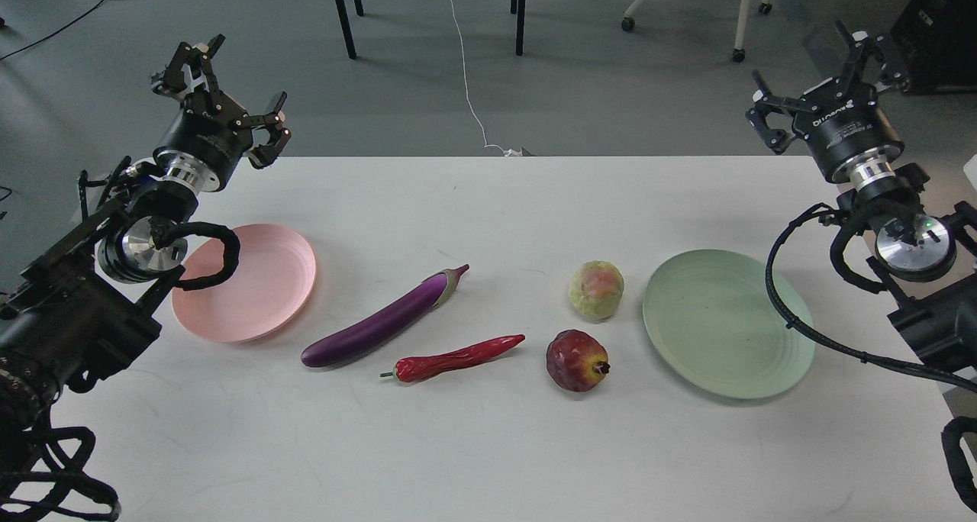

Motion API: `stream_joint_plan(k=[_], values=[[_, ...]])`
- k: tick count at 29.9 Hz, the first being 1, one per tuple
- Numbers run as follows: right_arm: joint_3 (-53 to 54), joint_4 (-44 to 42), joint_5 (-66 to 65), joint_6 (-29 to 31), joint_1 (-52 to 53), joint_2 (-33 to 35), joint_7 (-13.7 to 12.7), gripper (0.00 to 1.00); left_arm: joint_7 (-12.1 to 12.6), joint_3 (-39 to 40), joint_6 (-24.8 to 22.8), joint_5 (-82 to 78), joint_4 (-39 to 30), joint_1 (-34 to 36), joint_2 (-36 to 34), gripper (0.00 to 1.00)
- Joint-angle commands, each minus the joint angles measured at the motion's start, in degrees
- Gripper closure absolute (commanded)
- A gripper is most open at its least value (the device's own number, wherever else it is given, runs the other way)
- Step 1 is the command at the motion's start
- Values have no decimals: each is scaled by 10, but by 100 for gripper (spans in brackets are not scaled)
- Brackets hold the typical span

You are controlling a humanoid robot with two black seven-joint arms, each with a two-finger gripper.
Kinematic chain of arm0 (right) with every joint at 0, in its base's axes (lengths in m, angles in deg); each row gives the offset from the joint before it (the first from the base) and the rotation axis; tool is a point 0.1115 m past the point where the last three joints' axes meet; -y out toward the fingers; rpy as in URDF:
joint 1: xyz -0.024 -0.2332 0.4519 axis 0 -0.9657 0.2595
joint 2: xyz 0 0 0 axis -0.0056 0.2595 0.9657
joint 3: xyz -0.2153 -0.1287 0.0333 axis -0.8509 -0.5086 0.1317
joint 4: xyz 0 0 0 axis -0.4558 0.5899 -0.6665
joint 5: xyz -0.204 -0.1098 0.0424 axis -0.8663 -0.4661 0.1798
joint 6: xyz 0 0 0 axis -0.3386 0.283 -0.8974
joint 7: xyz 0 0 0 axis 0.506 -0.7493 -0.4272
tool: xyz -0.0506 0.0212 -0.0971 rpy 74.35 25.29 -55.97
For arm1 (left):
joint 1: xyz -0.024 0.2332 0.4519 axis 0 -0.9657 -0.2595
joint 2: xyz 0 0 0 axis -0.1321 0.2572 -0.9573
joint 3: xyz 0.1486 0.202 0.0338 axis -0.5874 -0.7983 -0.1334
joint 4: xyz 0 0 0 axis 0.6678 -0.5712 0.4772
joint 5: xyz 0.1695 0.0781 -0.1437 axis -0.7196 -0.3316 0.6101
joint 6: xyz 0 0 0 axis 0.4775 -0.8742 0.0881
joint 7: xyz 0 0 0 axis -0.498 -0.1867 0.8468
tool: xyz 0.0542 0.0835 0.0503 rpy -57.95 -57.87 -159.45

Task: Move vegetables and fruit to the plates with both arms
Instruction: 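Move the right gripper up and over toward the pale green fruit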

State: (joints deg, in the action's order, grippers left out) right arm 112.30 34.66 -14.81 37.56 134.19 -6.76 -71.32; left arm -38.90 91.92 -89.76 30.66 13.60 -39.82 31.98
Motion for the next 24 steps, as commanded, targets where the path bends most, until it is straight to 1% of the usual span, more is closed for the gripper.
stream_joint_plan(k=[1,6,10,15,18,22,24], values=[[-15,-5,1,0,13,8,1,1,-1,-1,0,-1,0,0,2,2],[-8,-6,1,0,0,8,4,1,-1,-2,3,-1,0,1,3,2],[-7,-5,1,0,-7,7,10,1,1,-4,5,-1,6,23,1,2],[3,-5,1,0,-14,1,10,1,1,-4,5,-2,11,50,-5,2],[-3,-6,1,0,-13,-3,10,1,-1,-6,6,-2,12,53,-4,2],[-52,-5,-10,0,24,4,10,1,-1,-7,5,-2,12,53,-3,2],[-124,-5,-27,0,78,10,10,1,-1,-6,4,-2,12,52,-4,2]])
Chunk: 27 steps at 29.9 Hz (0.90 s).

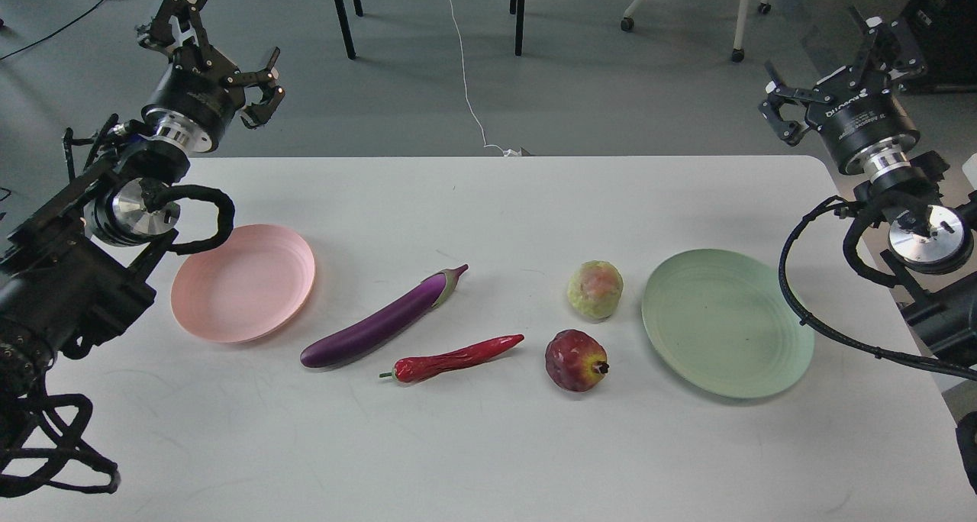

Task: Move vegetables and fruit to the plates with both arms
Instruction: 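Move the right gripper up and over toward the pale green fruit, then lower the right gripper and grasp the pale green fruit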

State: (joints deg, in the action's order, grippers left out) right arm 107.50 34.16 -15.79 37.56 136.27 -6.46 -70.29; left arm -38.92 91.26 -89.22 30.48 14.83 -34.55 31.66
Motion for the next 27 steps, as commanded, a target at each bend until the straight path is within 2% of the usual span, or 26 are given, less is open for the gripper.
stream_joint_plan(k=[1,4,8,14,19,23,27], values=[[-130,3,-32,0,87,11,0,1,1,0,-1,1,0,0,-1,2],[-285,13,-82,0,178,34,-1,1,1,1,-1,1,0,-5,-1,2],[-440,32,-155,0,284,31,-11,1,0,1,-1,1,0,-9,-1,2],[-636,68,-343,0,395,-29,-9,2,-1,4,-1,1,0,-13,-2,2],[-749,125,-487,0,433,-64,-5,3,-1,4,1,1,0,-14,-3,2],[-815,119,-597,0,429,-126,6,5,-4,4,2,2,0,-20,-4,2],[-881,100,-633,-17,411,-175,21,10,-11,4,3,2,0,-26,-9,2]])
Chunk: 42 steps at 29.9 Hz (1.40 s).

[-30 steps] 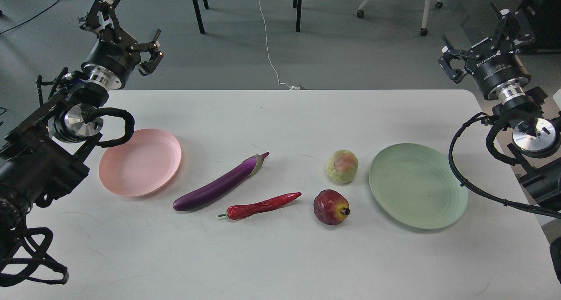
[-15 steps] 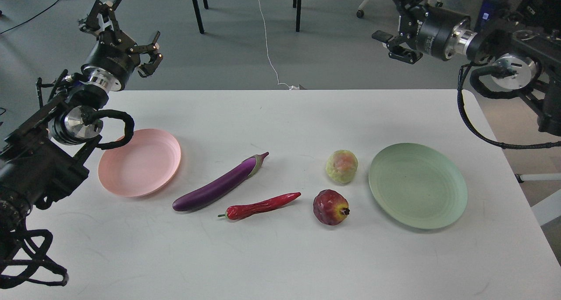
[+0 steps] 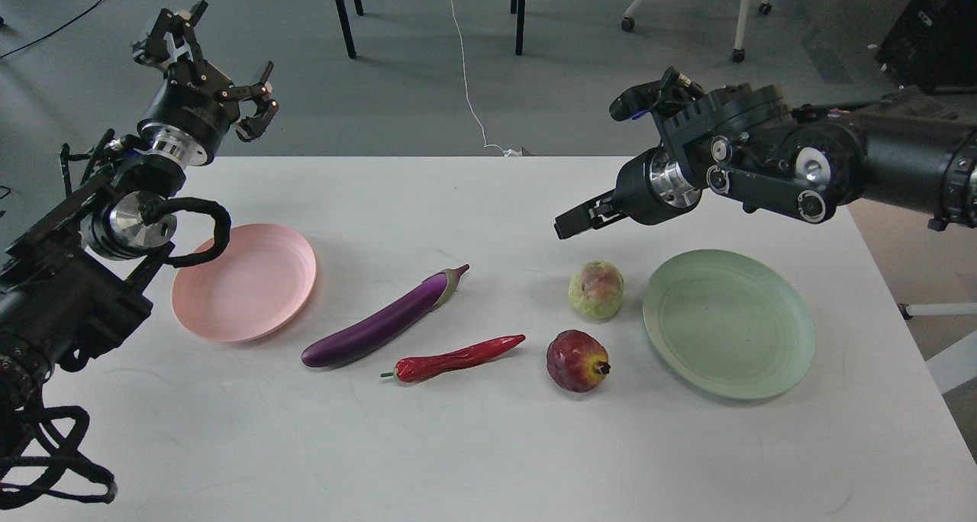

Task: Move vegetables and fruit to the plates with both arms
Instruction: 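Lower the right gripper and grasp the pale green fruit, then carry the fruit onto the green plate and release it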

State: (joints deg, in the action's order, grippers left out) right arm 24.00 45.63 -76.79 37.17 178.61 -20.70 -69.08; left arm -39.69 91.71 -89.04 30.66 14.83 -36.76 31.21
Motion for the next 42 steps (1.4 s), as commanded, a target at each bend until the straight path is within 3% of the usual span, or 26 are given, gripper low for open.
stream_joint_plan(k=[1,10,13,18,22,35,42], values=[[-63,-24,-24,-20,-18,-43,11,11,-3,-1,1,0,0,-5,-9,2],[-81,-33,-24,-26,-38,-61,10,16,-23,0,-2,0,0,-5,-20,2],[-80,-32,-23,-25,-51,-61,10,24,-23,0,-1,0,0,-5,-19,2],[-76,-27,-20,-23,-52,-55,11,50,-23,0,-3,0,0,-6,-23,2],[-58,-27,-18,-23,-19,-28,11,55,-23,0,-5,0,0,-5,-29,2],[-43,126,-135,-27,5,246,10,53,-22,-1,-6,-1,0,-5,-36,2],[-41,125,-162,-81,-67,278,8,40,-22,-1,-5,-1,-1,-6,-34,2]])
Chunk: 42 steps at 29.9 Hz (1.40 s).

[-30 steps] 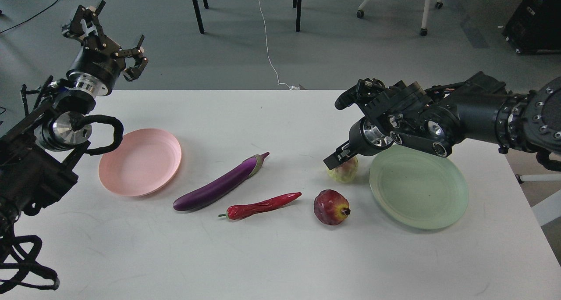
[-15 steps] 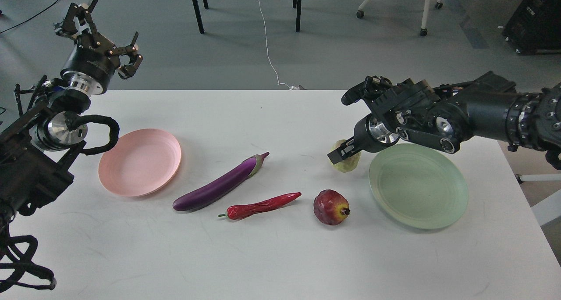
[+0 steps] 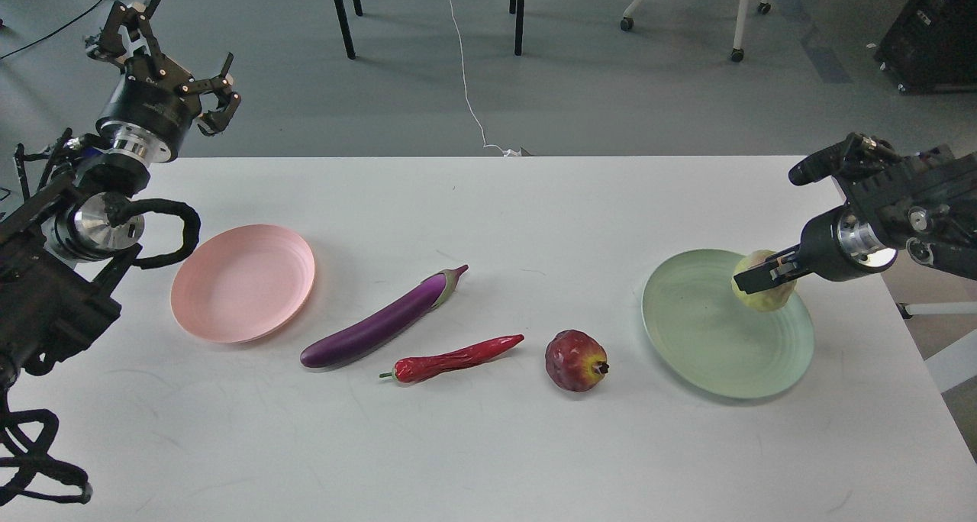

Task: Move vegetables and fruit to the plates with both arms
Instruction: 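Carry the fruit onto the green plate and release it, then reach the right gripper down and grasp the red pomegranate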

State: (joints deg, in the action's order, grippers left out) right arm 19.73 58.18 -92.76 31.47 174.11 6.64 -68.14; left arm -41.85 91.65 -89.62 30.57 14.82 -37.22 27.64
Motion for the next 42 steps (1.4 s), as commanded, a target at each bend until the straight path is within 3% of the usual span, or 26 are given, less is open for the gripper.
stream_joint_plan(k=[1,6,10,16,20,25,33,42], values=[[2,-1,-4,-29,-27,4,-1,36,0,0,2,0,-1,0,2,2],[11,-7,-3,-33,-38,0,-5,7,-1,0,4,0,-1,-1,2,2],[26,-6,-2,-32,-41,2,-5,2,-2,0,4,0,-2,0,1,2],[49,1,6,-31,-28,-2,-5,2,-2,0,4,0,-2,0,1,2],[108,53,23,-29,-1,-17,-2,2,0,0,4,0,-2,1,0,2],[79,118,79,-18,49,-83,-1,2,1,-1,4,0,-2,1,0,2],[30,124,82,-19,50,-180,2,5,-2,-1,3,0,-2,0,-8,2],[18,117,82,-21,43,-216,7,7,-4,-1,3,0,-2,0,-10,2]])
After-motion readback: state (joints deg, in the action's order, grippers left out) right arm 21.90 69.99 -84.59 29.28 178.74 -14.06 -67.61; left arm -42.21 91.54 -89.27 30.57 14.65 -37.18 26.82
